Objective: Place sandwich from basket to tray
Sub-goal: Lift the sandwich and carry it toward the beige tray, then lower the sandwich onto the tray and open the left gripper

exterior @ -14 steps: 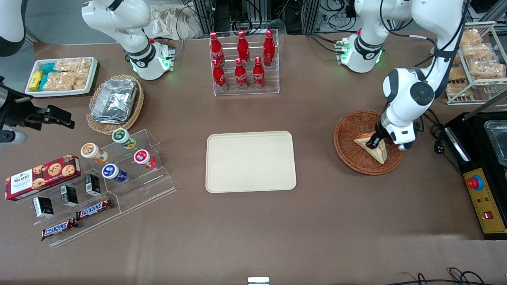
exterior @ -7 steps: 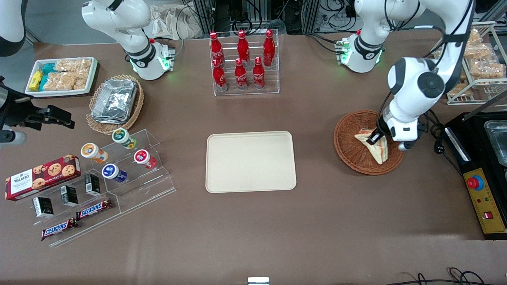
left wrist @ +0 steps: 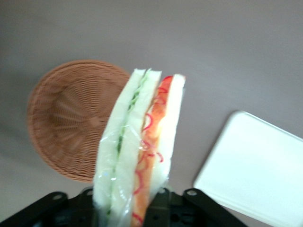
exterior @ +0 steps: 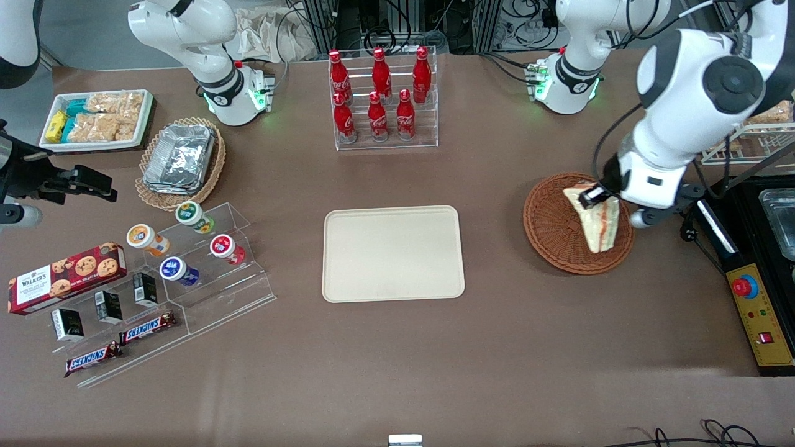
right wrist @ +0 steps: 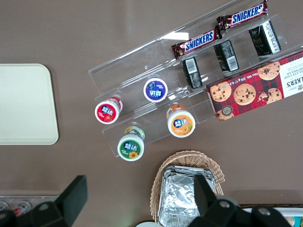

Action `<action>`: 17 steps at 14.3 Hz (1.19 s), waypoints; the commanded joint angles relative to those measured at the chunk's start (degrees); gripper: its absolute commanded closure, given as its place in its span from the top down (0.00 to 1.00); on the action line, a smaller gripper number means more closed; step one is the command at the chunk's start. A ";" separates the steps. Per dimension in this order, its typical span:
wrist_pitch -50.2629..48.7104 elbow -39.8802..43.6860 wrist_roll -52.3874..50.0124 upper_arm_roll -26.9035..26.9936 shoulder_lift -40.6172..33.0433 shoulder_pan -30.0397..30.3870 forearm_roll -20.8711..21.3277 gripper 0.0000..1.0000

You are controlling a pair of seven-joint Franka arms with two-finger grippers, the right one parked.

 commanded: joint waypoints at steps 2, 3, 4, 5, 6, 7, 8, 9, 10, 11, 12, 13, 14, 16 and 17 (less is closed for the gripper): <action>0.04 5.32 0.35 -8.53 6.58 -0.26 0.05 0.00; 2.14 5.32 0.27 -11.08 8.07 -0.26 0.40 0.00; 4.69 5.32 -0.95 -13.10 10.26 -0.26 0.92 0.00; 7.93 5.24 -3.49 -14.34 13.06 -0.87 1.45 0.00; 10.92 5.06 -6.39 -14.53 15.79 -2.79 4.07 0.00; 13.39 5.15 -9.11 -14.53 18.95 -4.55 7.83 0.00; 15.68 5.15 -11.58 -14.53 22.03 -5.70 10.92 0.00; 18.22 5.24 -13.60 -14.53 24.58 -6.84 12.86 0.00; 20.68 5.32 -15.71 -14.53 26.61 -7.55 14.01 0.00; 23.14 5.41 -17.73 -14.53 28.63 -7.90 15.42 0.00; 25.34 5.41 -19.41 -14.53 30.82 -8.25 17.60 0.00; 26.67 5.50 -21.16 -14.53 32.59 -8.34 20.06 0.00; 27.38 6.28 -23.18 -14.53 34.34 -9.04 22.00 0.00; 27.48 8.13 -26.00 -14.53 36.99 -9.40 24.65 0.00; 27.48 8.75 -27.32 -14.53 37.61 -9.83 24.83 0.00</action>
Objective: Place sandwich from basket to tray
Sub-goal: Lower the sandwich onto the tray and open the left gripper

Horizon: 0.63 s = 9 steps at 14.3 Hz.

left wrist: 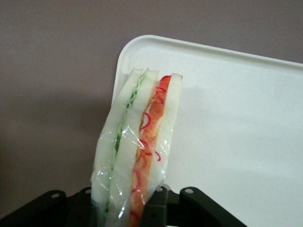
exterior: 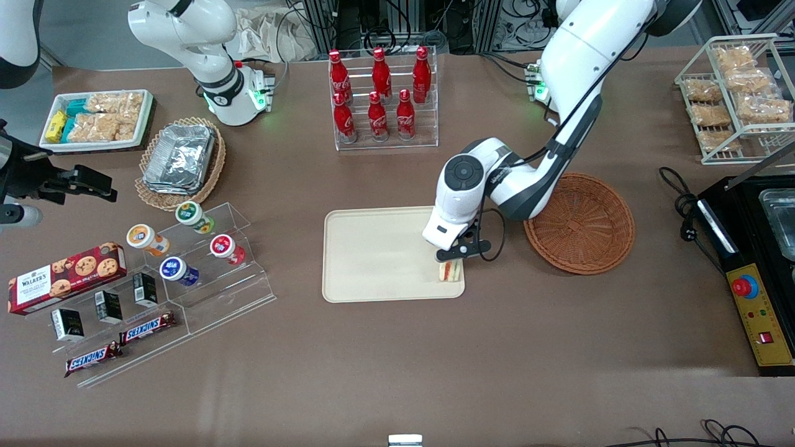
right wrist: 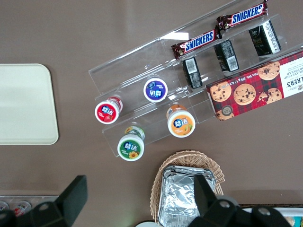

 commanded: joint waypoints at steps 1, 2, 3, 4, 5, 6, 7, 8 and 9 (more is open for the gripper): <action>-0.12 3.46 -4.48 0.20 2.26 -1.66 2.36 0.00; -0.03 3.47 -4.48 0.20 2.44 -1.75 2.36 0.00; -0.03 3.47 -4.57 0.20 2.87 -1.75 2.36 0.00; -0.03 3.99 -4.57 0.20 3.05 -1.75 2.36 0.03; -0.03 4.69 -4.66 0.20 3.66 -1.75 2.36 0.14; -0.03 4.96 -4.75 0.20 3.84 -1.75 2.36 0.33; -0.03 4.96 -4.57 0.29 4.02 -1.75 2.44 0.58; -0.03 4.96 -4.48 0.29 4.28 -1.75 3.23 0.99; -0.03 4.87 -4.57 0.29 4.28 -1.75 4.54 1.00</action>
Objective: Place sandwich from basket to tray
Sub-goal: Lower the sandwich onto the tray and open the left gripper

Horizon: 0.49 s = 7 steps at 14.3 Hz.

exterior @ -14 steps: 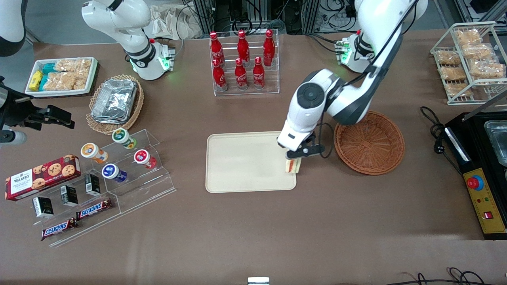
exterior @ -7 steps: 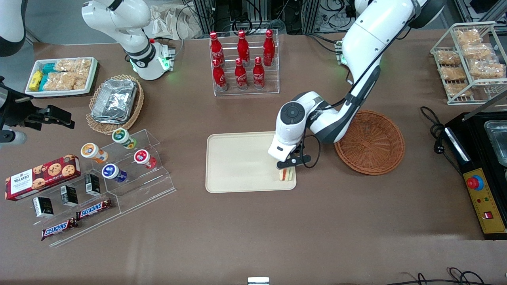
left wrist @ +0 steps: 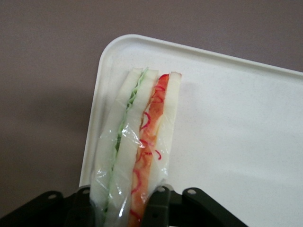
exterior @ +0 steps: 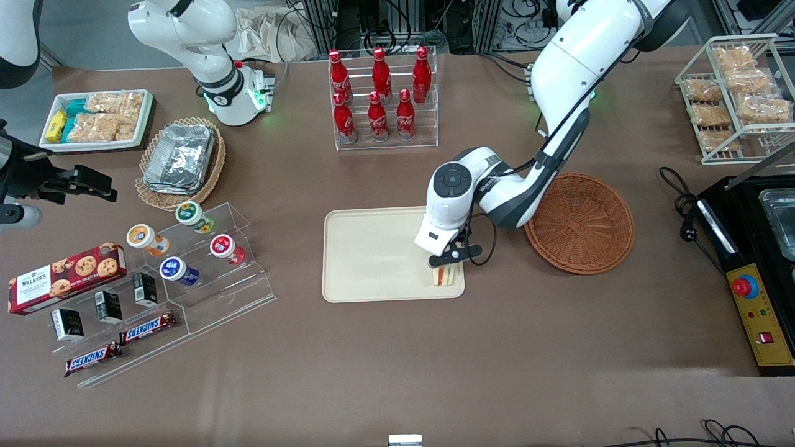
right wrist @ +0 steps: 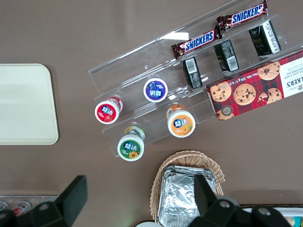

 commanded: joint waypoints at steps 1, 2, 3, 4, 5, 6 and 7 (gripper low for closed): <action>-0.10 1.72 -2.02 0.23 1.30 -0.64 3.03 1.00; -0.36 1.81 -2.02 0.23 1.04 -0.64 3.12 1.00; -0.54 1.89 -2.02 0.23 0.60 -0.56 3.12 1.00; -0.98 1.98 -2.02 0.23 -0.27 -0.38 3.04 1.00; -1.59 1.90 -2.11 0.23 -1.67 -0.38 2.95 1.00; -2.82 2.16 -2.20 0.23 -2.73 -0.38 2.51 1.00; -5.44 3.29 -2.20 0.23 -3.87 -0.29 2.25 1.00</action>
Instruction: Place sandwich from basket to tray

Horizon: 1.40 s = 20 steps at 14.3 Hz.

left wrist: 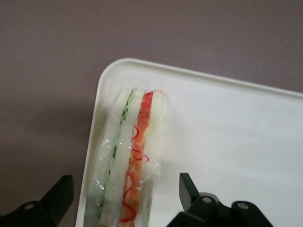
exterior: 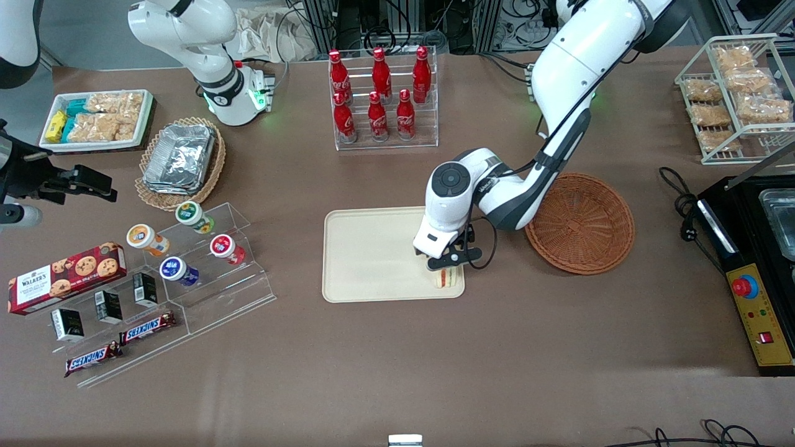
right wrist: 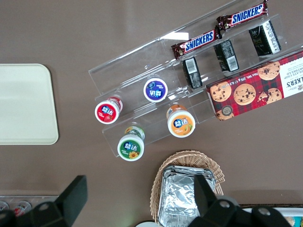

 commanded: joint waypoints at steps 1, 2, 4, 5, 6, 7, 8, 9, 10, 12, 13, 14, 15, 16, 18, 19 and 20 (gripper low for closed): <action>-9.41 2.15 -1.75 0.14 -4.40 -0.10 0.58 1.00; -15.99 2.68 -0.18 0.14 -5.80 0.07 0.66 1.00; -21.05 2.69 1.94 -0.03 -8.88 0.16 0.40 1.00; -21.24 2.25 2.03 -0.03 -11.24 0.25 -0.64 1.00; -22.20 1.81 2.29 0.05 -14.31 1.73 -4.66 1.00; -24.82 1.63 5.25 -0.03 -17.13 4.79 -7.92 1.00; -27.80 1.63 11.55 0.05 -20.46 6.82 -10.47 1.00; -30.88 1.81 17.96 0.93 -23.72 8.32 -14.41 1.00; -33.17 1.63 23.34 3.98 -26.88 9.38 -17.85 1.00; -35.99 0.85 35.98 11.88 -31.72 9.30 -21.55 1.00; -36.79 0.06 43.18 15.40 -34.01 9.30 -23.49 1.00; -37.15 -1.69 50.39 18.92 -36.56 9.21 -25.25 1.00; -36.80 -4.14 56.11 21.56 -39.36 9.13 -26.22 1.00; -35.84 -6.95 61.31 23.24 -41.74 9.21 -26.23 1.00; -32.86 -11.18 68.01 25.27 -44.39 9.65 -26.14 1.00; -33.19 -11.37 72.21 27.28 -44.58 9.57 -26.14 1.00; -34.15 -11.03 75.82 28.26 -44.58 9.57 -26.14 1.00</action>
